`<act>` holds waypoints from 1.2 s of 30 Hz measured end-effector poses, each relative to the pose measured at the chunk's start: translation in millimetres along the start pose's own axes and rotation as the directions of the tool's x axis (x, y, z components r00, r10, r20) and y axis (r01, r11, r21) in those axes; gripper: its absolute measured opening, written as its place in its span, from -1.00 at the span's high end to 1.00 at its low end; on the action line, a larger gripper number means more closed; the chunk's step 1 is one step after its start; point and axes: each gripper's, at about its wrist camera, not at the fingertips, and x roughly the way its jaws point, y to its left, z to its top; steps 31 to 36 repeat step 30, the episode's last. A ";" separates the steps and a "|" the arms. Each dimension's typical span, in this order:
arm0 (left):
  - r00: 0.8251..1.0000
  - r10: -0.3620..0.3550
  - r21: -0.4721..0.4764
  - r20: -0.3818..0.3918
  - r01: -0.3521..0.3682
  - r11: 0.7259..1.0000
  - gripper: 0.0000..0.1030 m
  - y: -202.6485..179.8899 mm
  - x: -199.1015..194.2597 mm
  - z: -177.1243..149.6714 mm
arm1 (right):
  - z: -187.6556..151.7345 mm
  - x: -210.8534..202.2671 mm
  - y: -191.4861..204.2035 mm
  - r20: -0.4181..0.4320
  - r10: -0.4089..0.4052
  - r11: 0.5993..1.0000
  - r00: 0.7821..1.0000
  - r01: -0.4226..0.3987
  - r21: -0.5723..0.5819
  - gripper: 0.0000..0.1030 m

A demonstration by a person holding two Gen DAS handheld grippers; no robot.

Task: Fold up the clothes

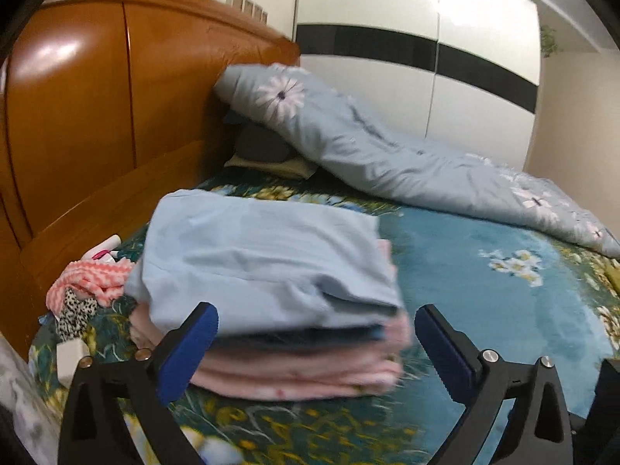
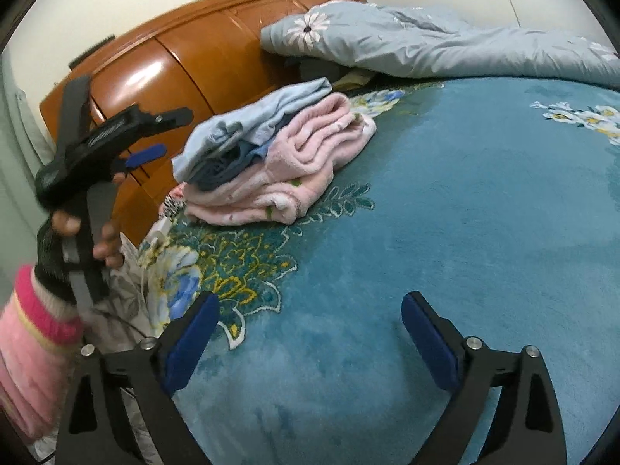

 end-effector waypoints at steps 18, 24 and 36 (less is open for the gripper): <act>0.924 0.380 -0.063 -0.040 -0.381 0.922 -1.00 -47.6 -37.0 -47.3 | -2.9 -58.1 3.2 0.210 0.034 0.998 0.977 -0.021 -0.066 -0.99; 0.917 0.392 -0.044 -0.075 -0.395 0.917 -1.00 -54.3 -39.0 -62.9 | -5.5 -59.5 9.7 0.210 0.054 0.996 0.976 -0.036 -0.086 -0.99; 0.911 0.394 -0.063 -0.123 -0.404 0.913 -1.00 -54.6 -34.7 -74.3 | -6.5 -58.7 15.8 0.211 0.069 0.994 0.975 -0.049 -0.100 -0.99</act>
